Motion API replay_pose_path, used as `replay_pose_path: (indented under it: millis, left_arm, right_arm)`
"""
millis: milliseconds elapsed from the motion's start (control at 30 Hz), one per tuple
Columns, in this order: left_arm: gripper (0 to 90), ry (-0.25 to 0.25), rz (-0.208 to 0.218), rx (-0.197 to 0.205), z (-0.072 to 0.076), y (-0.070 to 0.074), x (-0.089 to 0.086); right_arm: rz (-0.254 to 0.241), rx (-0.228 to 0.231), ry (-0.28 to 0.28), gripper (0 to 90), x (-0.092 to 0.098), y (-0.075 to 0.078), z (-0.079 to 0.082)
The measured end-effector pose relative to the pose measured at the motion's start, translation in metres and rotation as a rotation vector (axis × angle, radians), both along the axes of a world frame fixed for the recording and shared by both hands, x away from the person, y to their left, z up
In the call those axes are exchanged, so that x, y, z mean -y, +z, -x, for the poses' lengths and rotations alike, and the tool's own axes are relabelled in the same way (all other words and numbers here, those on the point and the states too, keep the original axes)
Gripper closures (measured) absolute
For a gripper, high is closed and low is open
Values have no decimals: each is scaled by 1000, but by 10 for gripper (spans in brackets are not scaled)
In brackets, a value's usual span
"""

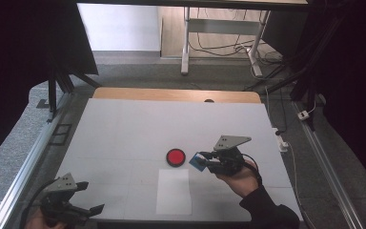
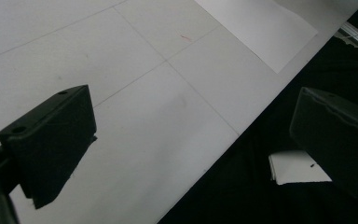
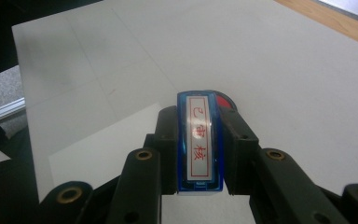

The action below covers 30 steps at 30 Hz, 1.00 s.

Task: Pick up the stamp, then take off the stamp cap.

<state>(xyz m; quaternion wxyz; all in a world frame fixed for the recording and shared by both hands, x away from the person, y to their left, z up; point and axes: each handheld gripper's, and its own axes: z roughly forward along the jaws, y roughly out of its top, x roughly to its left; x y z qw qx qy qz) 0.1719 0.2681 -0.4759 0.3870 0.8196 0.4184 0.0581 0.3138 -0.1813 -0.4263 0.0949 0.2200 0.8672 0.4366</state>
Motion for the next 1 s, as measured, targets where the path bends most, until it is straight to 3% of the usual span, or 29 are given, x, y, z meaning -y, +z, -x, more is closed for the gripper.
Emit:
replay_pose_path:
  millis: [267, 633, 733, 900, 1000]
  left_arm:
    - [0, -1, 3, -4, 0, 0, 0]
    - [0, 8, 10, -2, 0, 0, -1]
    - [0, 17, 29, -3, 0, 0, -4]
    - [0, 2, 21, 32, 0, 1, -6]
    - [0, -25, 56, 39, -1, 3, -5]
  right_arm:
    - [-32, -4, 39, 711, -8, 2, 12]
    - [-30, 5, 76, 711, -14, 3, 19]
    - [-32, 9, 80, 711, -15, 4, 19]
    - [-32, 17, 86, 711, -16, 4, 21]
    - [-40, 16, 97, 711, -17, 6, 22]
